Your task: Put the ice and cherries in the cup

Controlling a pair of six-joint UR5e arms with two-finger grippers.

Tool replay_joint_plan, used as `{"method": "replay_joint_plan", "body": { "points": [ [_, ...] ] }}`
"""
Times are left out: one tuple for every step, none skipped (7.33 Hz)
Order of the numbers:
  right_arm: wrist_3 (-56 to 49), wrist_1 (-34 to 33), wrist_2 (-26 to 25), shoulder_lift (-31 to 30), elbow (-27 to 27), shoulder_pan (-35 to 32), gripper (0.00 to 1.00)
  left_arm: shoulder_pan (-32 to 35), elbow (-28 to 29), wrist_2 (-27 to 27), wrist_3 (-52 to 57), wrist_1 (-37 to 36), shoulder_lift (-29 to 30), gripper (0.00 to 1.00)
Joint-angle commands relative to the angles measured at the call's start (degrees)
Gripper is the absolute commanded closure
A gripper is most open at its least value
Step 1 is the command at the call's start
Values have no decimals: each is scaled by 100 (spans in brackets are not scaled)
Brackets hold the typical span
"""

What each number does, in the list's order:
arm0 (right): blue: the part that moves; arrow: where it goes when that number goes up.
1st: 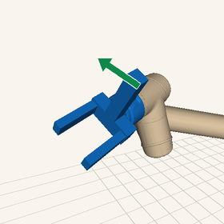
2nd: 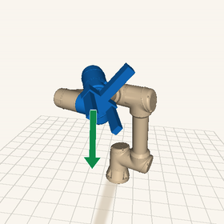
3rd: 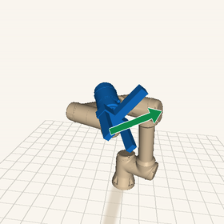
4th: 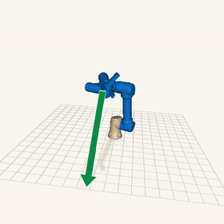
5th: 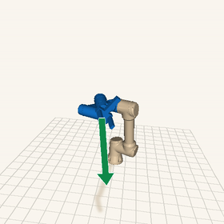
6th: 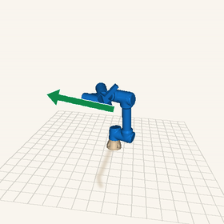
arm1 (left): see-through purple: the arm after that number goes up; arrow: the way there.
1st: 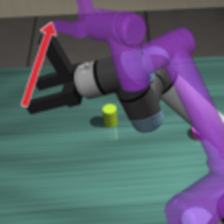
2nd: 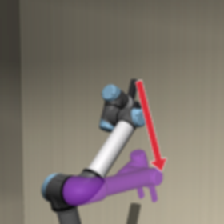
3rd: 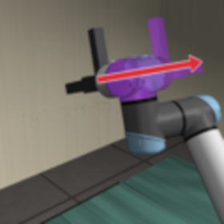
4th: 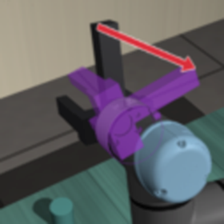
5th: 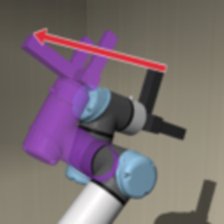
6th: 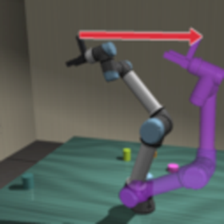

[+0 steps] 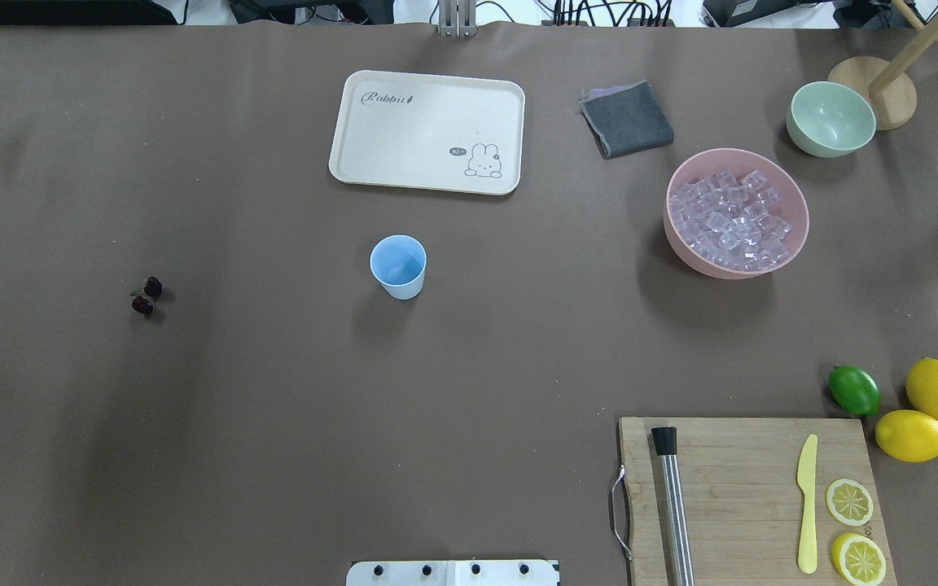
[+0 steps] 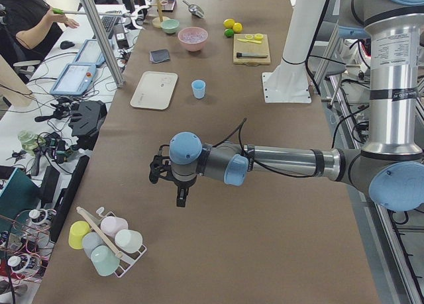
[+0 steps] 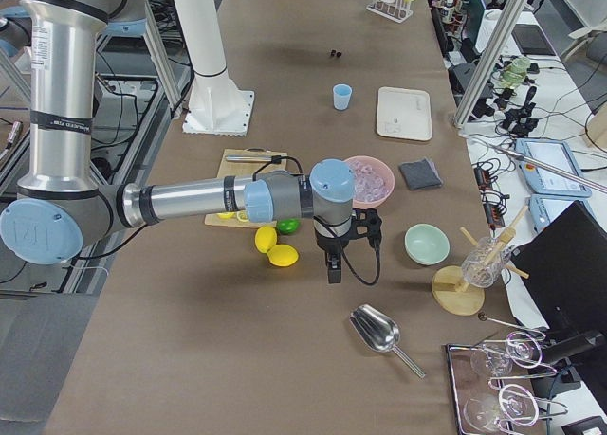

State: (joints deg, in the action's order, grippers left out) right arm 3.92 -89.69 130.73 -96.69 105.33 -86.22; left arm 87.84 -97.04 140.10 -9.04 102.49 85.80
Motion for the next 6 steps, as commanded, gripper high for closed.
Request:
{"method": "replay_joint_plan", "body": {
  "points": [
    [12, -13, -4, 44, -21, 0, 0, -13, 79, -9, -1, -27, 138, 2],
    [3, -4, -30, 62, -73, 0, 0, -21, 88, 0, 8, -45, 147, 2],
    [3, 48, 31, 71, -65, 0, 0, -22, 54, 18, -1, -45, 165, 2],
    [12, 40, 84, 367, -4, 261, 0, -13, 10, 44, -1, -36, 165, 2],
    [143, 57, 93, 787, -12, 786, 0, -13, 44, 44, -1, -36, 226, 2],
    [405, 49, 32, 1322, -108, 1130, 0, -13, 62, 35, -10, -36, 270, 2]
  ]
}}
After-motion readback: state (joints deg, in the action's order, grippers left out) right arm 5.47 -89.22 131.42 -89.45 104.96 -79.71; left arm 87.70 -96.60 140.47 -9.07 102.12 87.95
